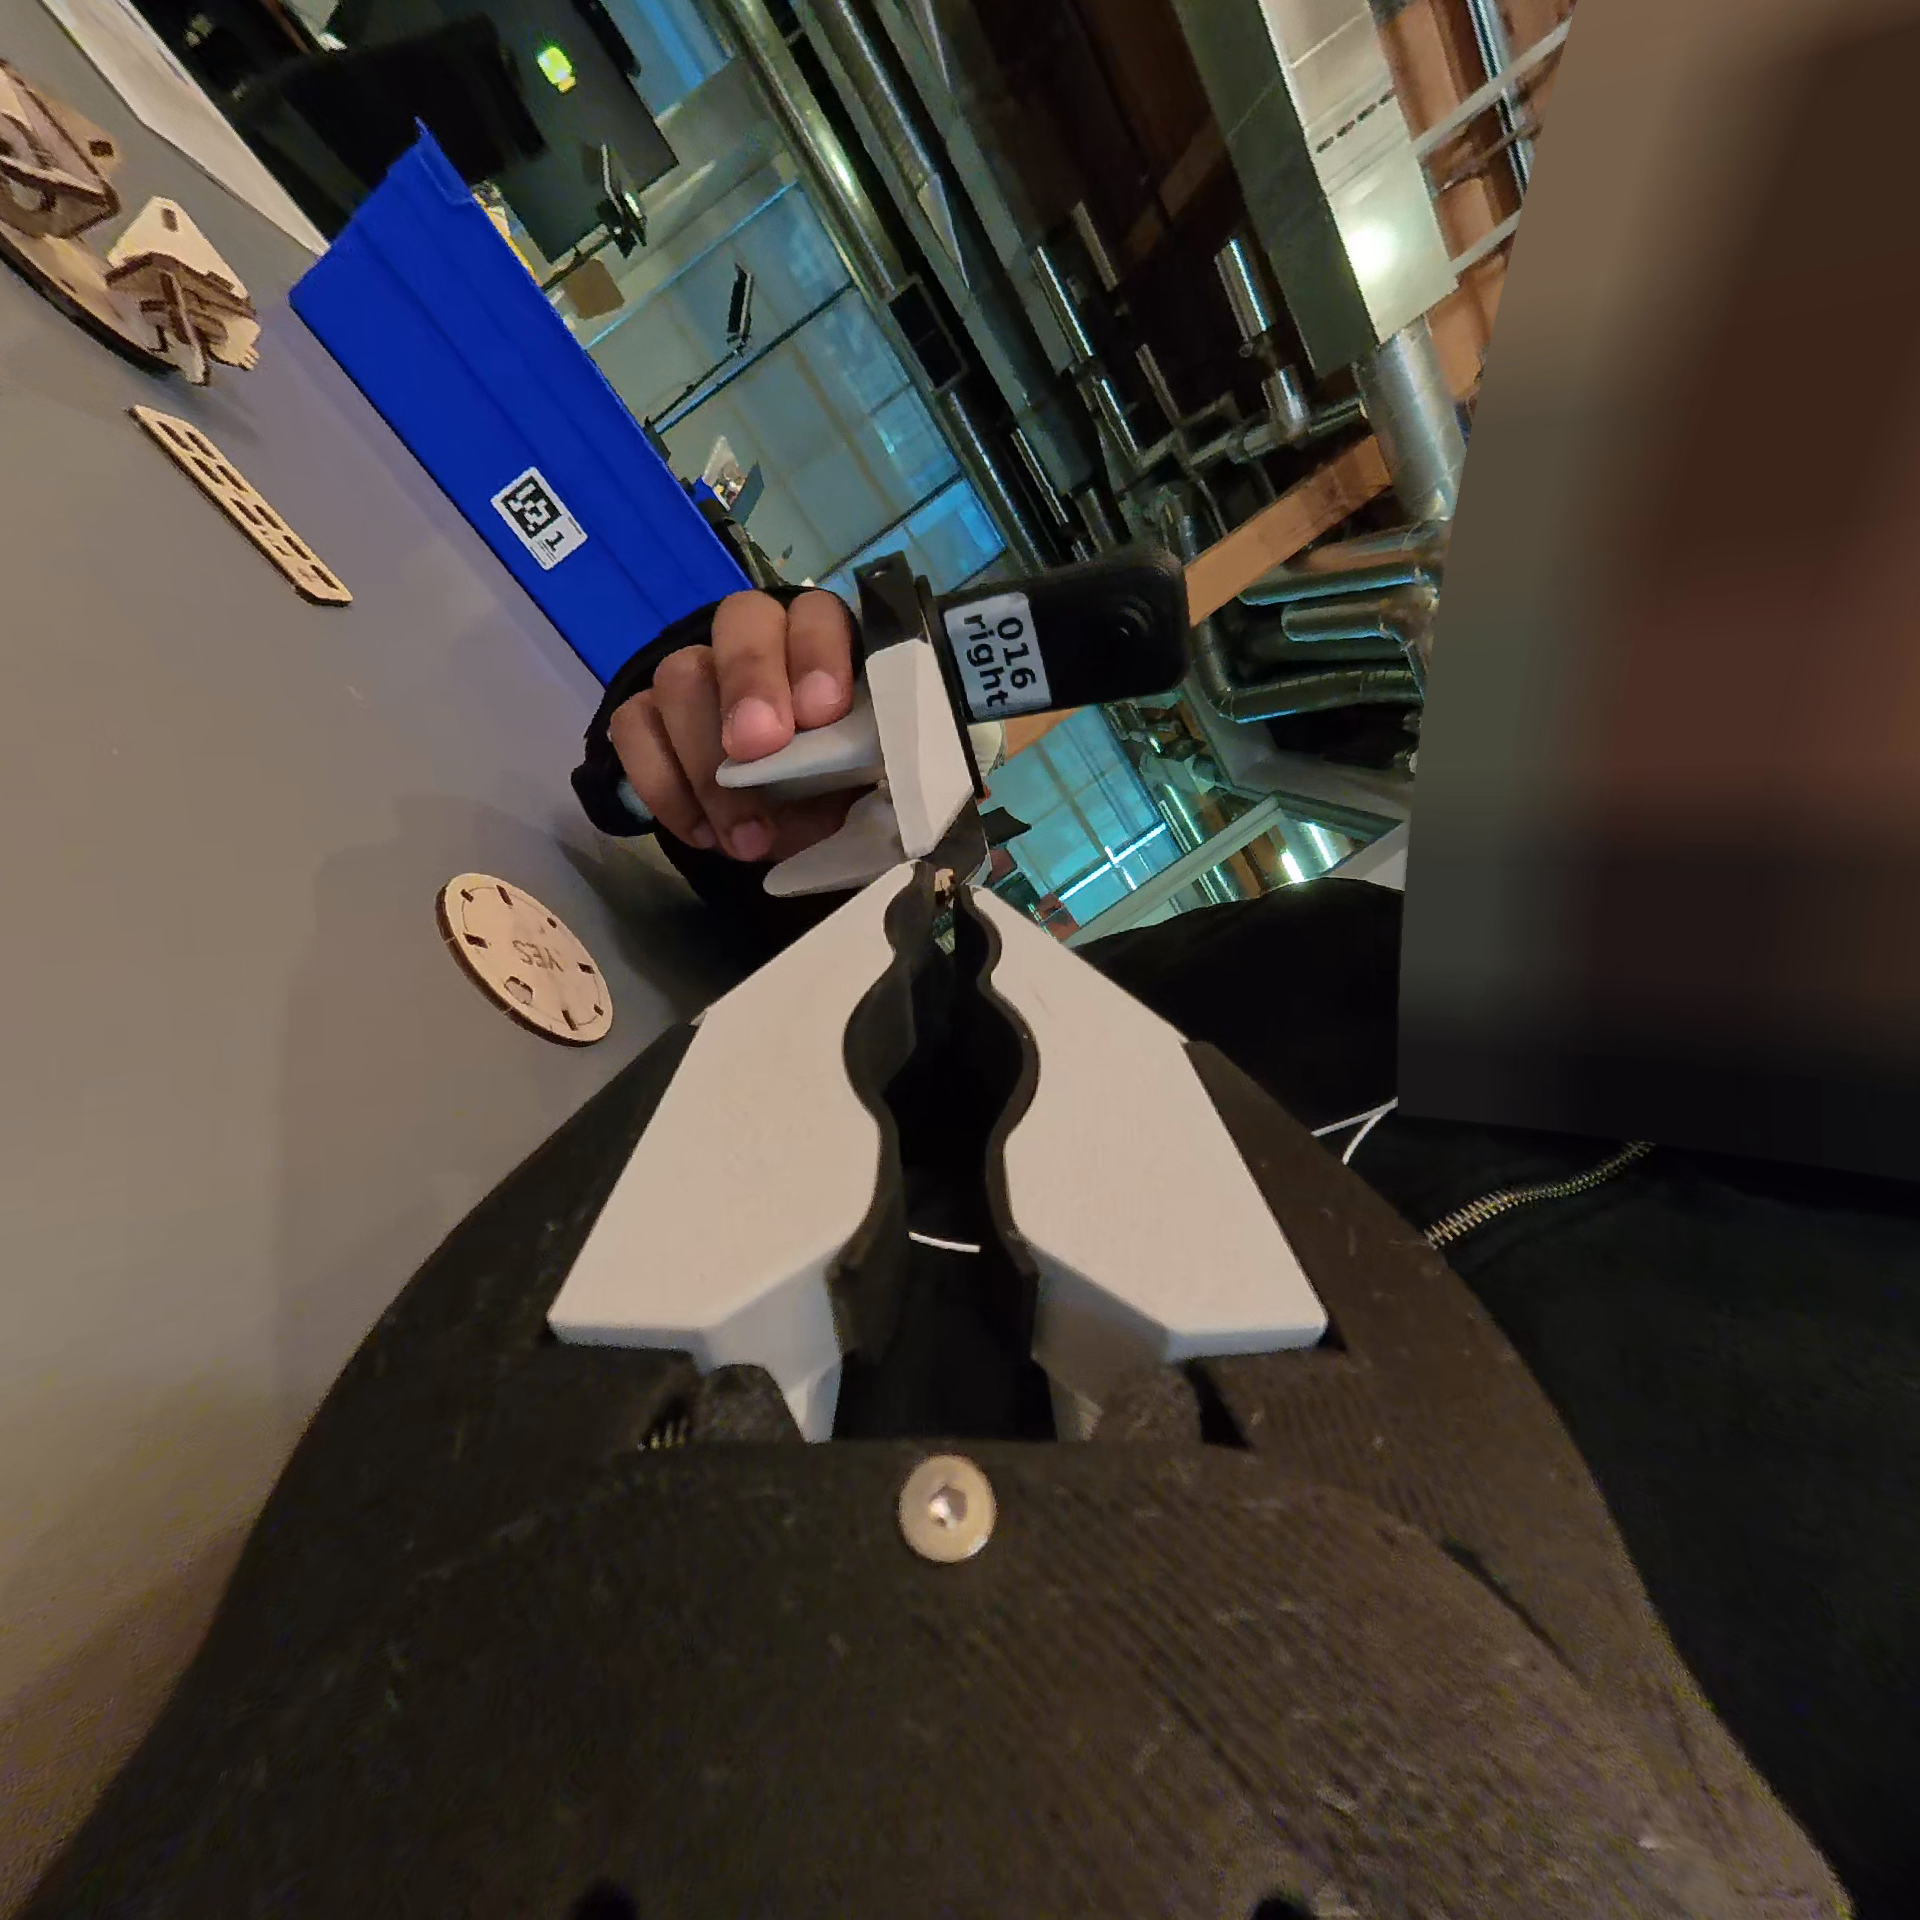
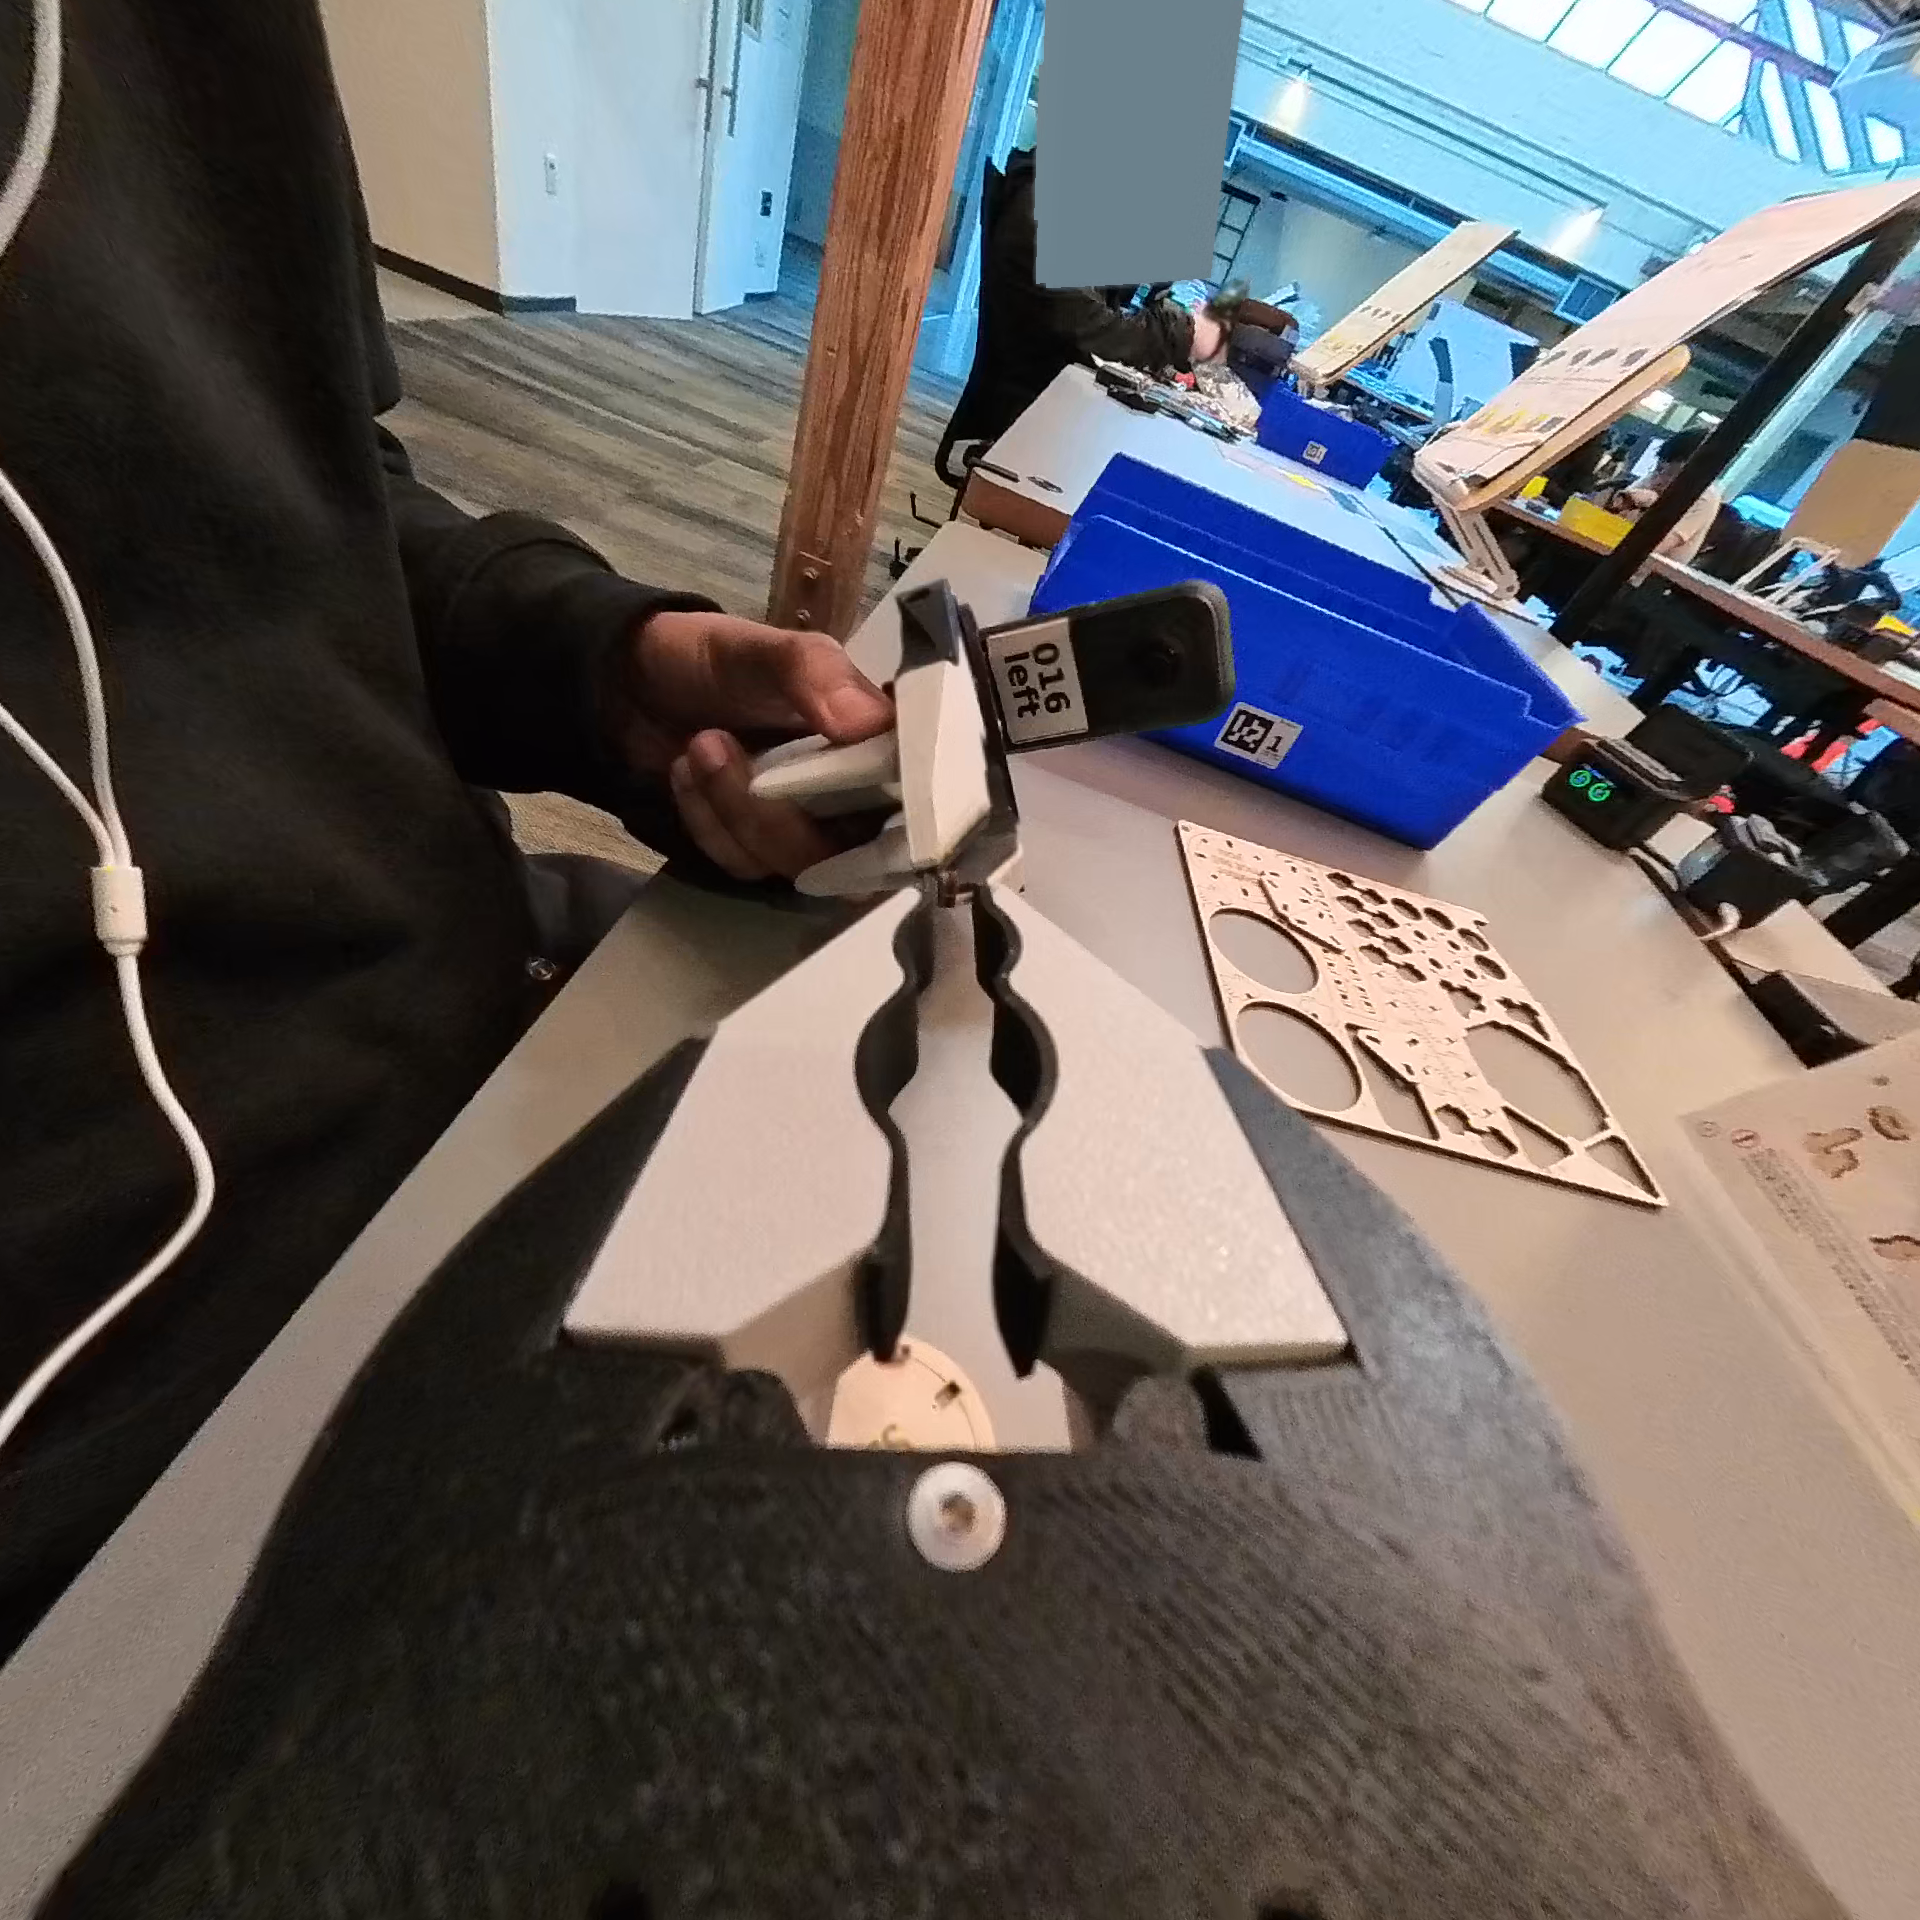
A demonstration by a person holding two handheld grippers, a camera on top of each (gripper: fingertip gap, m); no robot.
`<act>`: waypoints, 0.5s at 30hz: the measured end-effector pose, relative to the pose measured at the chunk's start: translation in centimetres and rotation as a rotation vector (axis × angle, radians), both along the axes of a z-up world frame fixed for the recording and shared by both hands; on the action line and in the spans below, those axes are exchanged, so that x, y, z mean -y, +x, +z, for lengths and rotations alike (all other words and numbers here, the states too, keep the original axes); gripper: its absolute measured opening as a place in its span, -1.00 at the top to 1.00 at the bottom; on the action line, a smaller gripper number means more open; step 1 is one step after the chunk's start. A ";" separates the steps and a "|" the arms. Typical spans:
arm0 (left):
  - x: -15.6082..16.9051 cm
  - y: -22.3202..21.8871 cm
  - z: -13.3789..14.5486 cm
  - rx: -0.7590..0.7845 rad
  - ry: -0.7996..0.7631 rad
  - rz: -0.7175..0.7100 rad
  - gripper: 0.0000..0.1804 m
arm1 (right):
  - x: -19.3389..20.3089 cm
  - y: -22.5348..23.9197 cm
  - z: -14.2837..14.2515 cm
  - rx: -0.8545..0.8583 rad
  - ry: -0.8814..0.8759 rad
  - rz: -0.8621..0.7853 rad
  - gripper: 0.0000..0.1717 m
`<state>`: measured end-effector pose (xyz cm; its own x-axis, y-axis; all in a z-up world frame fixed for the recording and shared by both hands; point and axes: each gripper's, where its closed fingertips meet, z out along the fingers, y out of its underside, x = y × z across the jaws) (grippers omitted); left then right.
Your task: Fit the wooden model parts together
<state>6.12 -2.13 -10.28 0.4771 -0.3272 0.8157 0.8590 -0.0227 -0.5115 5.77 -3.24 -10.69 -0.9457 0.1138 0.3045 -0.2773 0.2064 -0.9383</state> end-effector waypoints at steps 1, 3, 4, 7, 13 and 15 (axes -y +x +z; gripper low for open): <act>0.0 -0.1 -0.1 0.005 -0.003 0.007 1.00 | 0.0 -0.1 0.0 -0.008 0.006 -0.008 0.95; 0.0 -0.4 -0.2 0.015 -0.011 0.027 1.00 | 0.0 -0.3 -0.1 -0.027 0.013 -0.022 0.98; 0.0 -0.5 -0.3 0.017 -0.018 0.032 1.00 | 0.0 -0.4 -0.2 -0.032 0.018 -0.030 0.98; 0.0 -0.6 -0.3 0.013 -0.026 0.044 1.00 | 0.0 -0.5 -0.2 -0.034 0.022 -0.038 0.98; 0.0 -1.0 -0.5 0.011 -0.040 0.075 1.00 | -0.1 -0.8 -0.3 -0.027 0.024 -0.051 0.99; 0.1 -1.1 -0.5 0.006 -0.042 0.087 1.00 | -0.1 -0.9 -0.3 -0.029 0.024 -0.056 1.00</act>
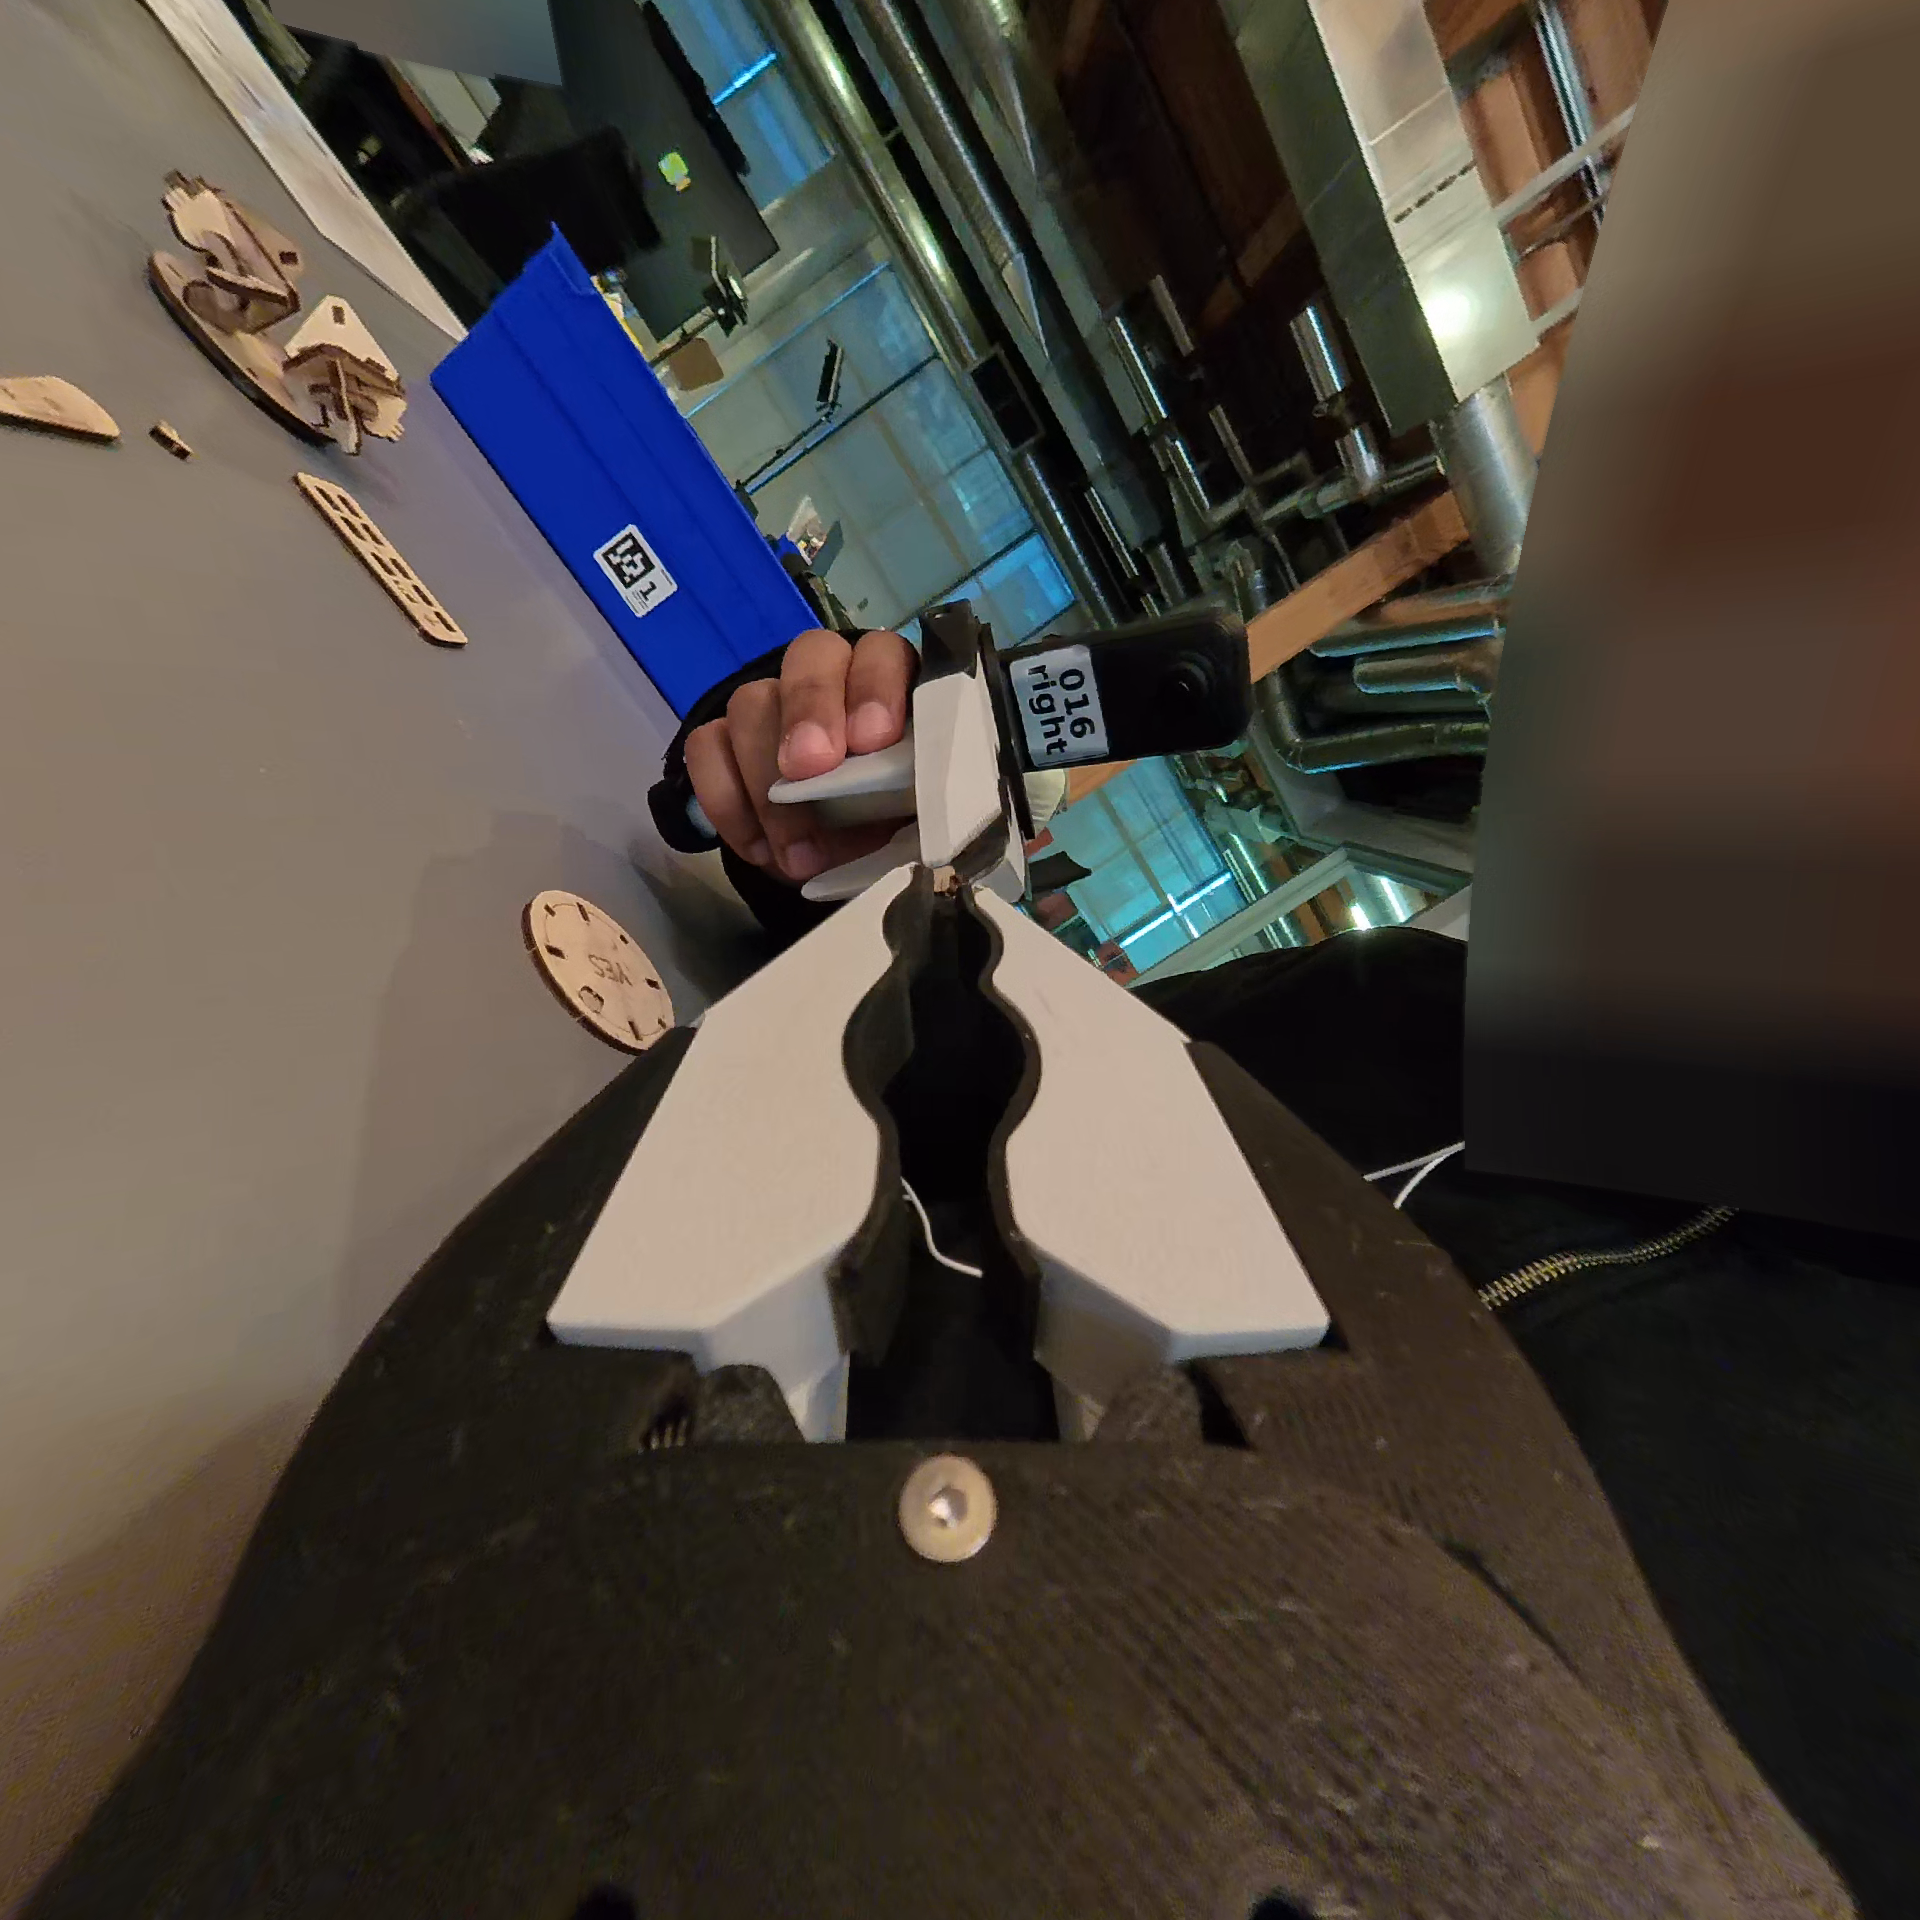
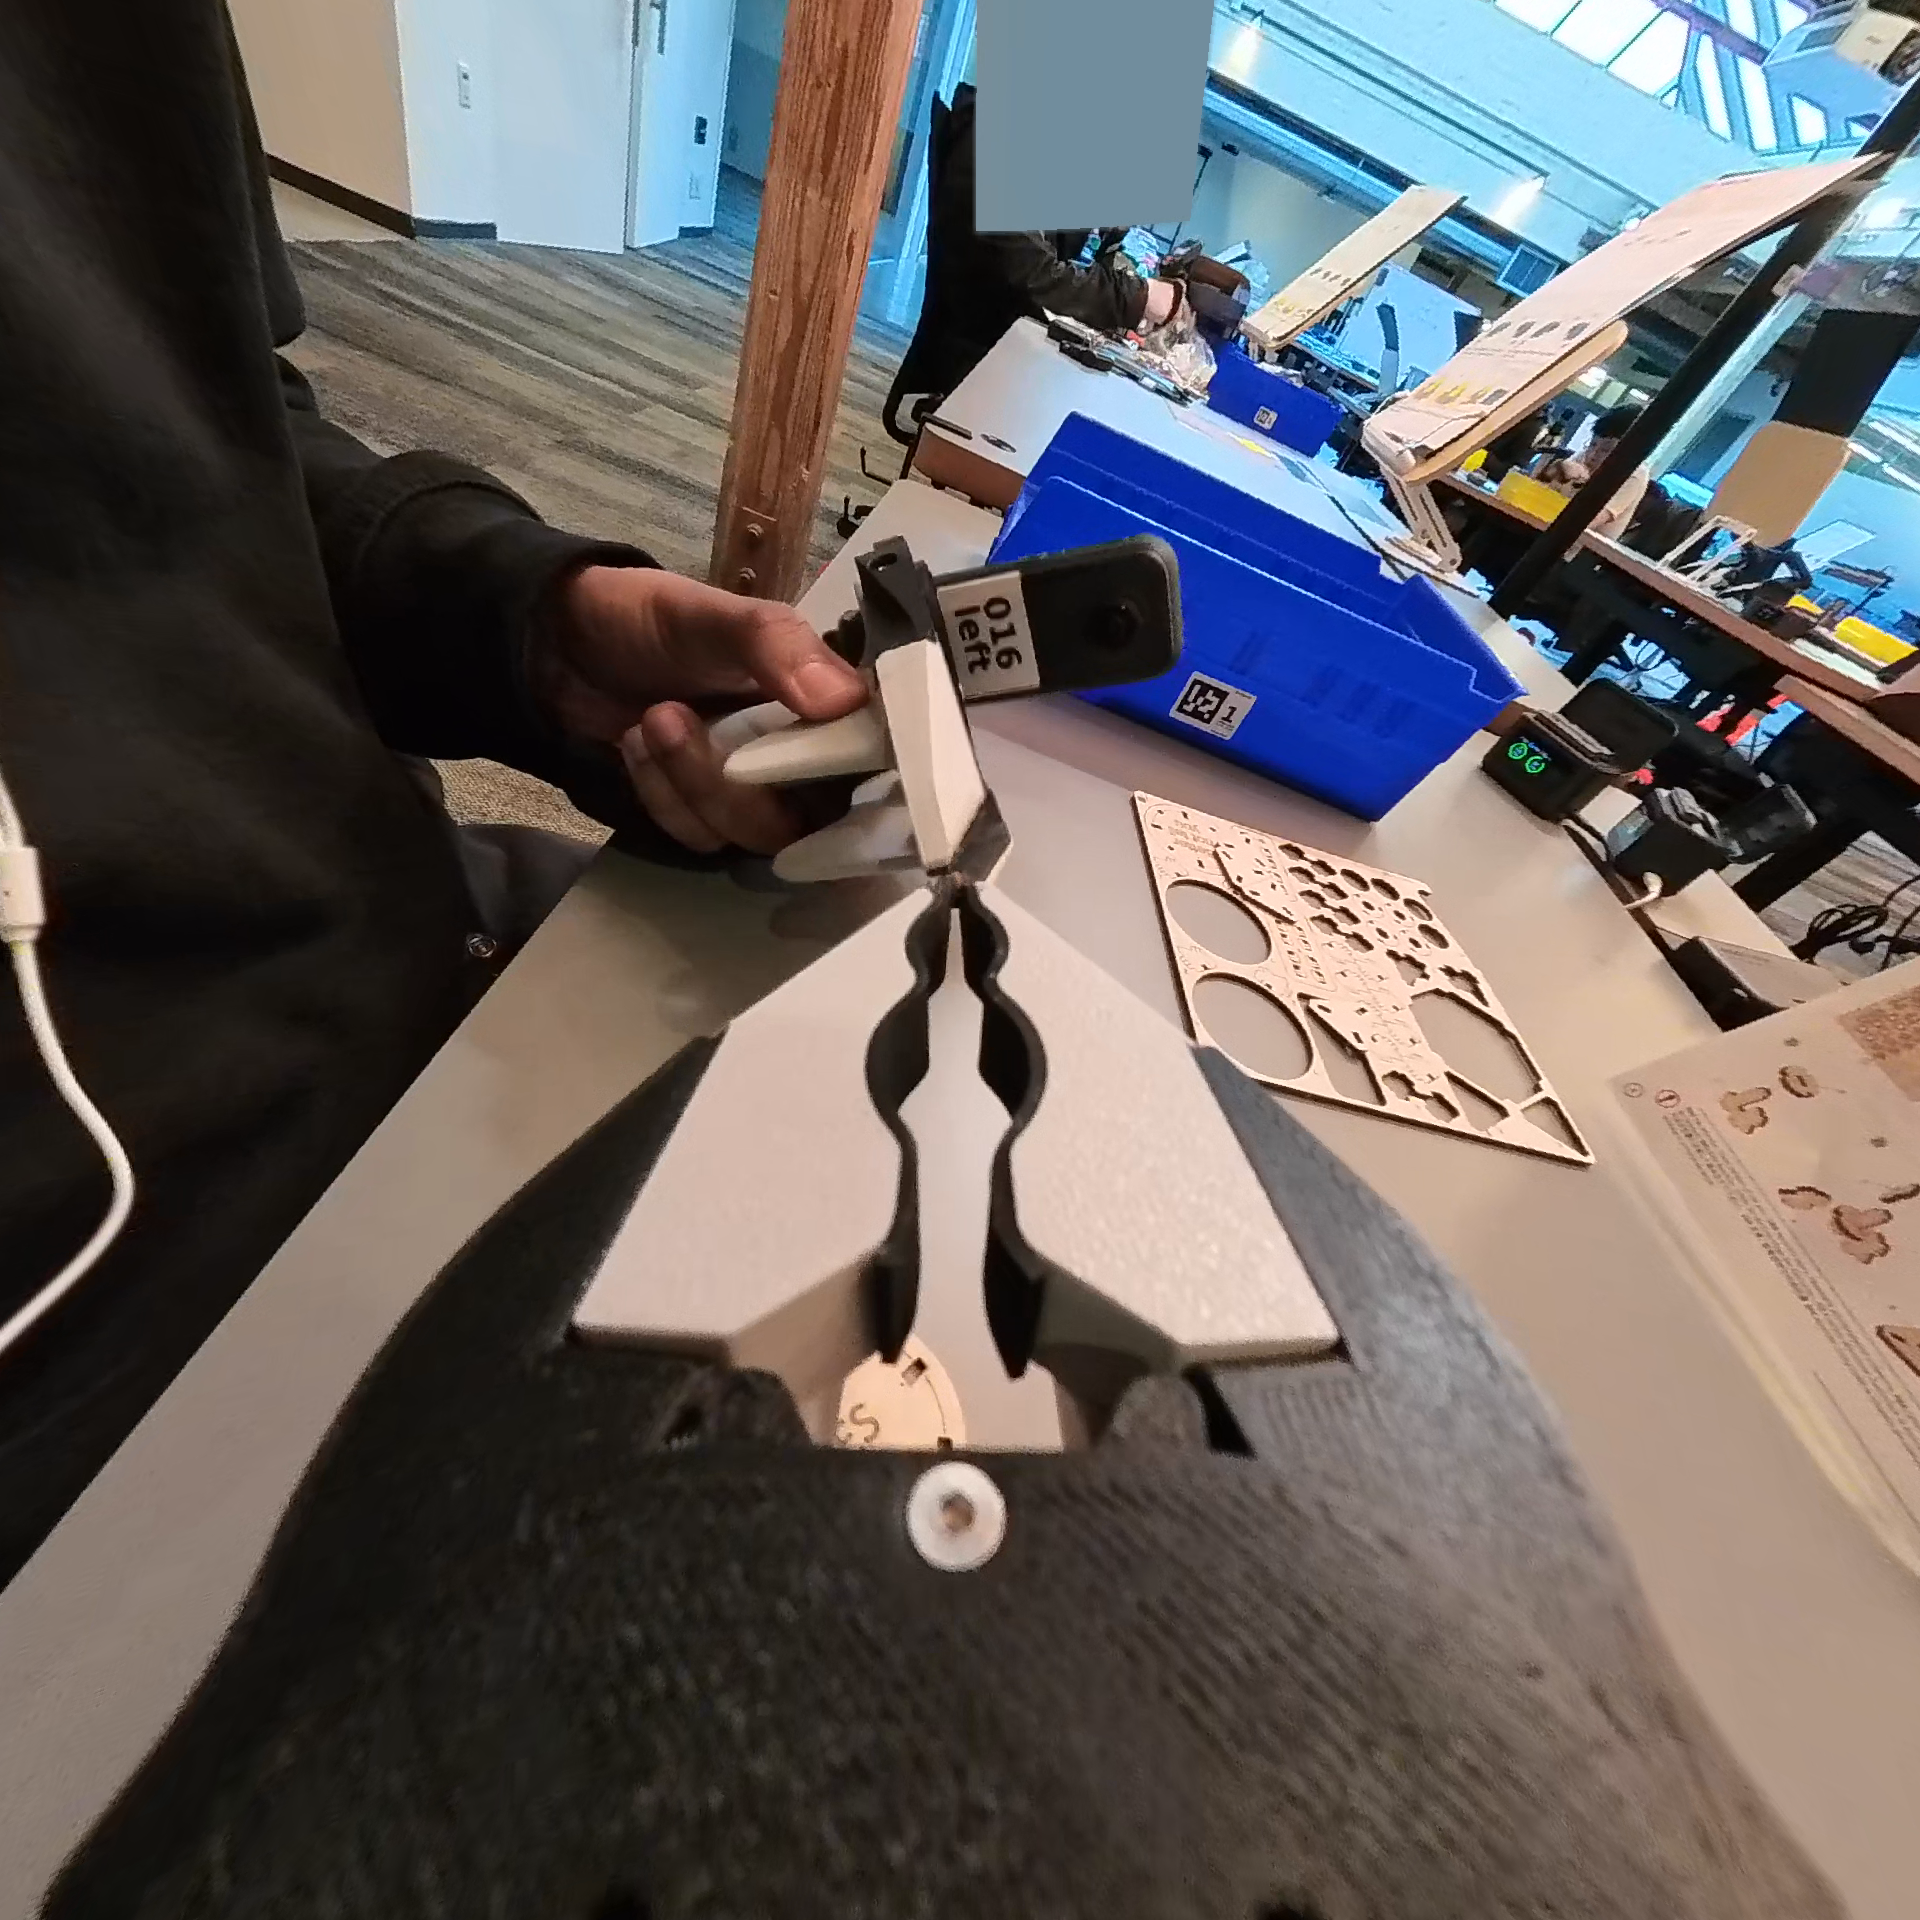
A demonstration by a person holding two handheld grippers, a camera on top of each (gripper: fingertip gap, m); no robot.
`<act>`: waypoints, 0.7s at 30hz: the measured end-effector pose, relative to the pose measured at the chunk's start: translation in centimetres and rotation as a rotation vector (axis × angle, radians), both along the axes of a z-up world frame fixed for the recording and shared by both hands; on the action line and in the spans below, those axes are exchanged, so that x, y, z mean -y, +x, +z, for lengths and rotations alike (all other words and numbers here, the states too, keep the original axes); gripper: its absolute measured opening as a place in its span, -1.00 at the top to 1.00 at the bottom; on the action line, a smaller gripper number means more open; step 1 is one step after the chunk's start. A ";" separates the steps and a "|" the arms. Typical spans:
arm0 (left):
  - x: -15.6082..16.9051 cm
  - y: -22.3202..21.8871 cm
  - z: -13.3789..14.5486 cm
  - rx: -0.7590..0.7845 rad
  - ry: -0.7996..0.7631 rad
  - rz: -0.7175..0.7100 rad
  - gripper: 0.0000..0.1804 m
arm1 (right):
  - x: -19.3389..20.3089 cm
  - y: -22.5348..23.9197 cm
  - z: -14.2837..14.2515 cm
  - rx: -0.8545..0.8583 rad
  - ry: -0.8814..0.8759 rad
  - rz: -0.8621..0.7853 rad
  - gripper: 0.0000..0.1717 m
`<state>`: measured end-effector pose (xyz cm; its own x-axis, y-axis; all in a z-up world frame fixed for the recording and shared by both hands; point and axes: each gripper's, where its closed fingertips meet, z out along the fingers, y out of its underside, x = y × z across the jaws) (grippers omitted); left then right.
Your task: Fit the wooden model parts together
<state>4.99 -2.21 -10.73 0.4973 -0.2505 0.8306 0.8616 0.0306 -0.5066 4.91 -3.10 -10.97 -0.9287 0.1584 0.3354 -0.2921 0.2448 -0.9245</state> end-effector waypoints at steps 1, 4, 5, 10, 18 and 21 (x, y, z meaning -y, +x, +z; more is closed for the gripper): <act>0.1 0.0 0.0 -0.007 -0.001 0.006 1.00 | 0.0 0.0 0.0 0.000 -0.001 -0.002 1.00; 0.1 0.0 0.1 -0.037 -0.012 0.014 1.00 | 0.1 -0.1 -0.1 0.009 0.004 -0.002 1.00; 0.1 0.0 0.1 -0.048 -0.016 0.022 1.00 | 0.1 -0.1 -0.2 0.011 0.004 -0.004 1.00; 0.0 0.1 0.3 -0.127 -0.035 0.049 1.00 | 0.1 -0.5 -0.3 0.044 0.001 -0.017 1.00; -0.1 0.0 0.1 -0.193 -0.079 0.081 1.00 | 0.2 -0.4 -0.5 0.066 0.002 -0.007 1.00; -0.2 0.0 -0.1 -0.198 -0.090 0.085 1.00 | 0.3 -0.3 -0.5 0.078 -0.002 0.004 1.00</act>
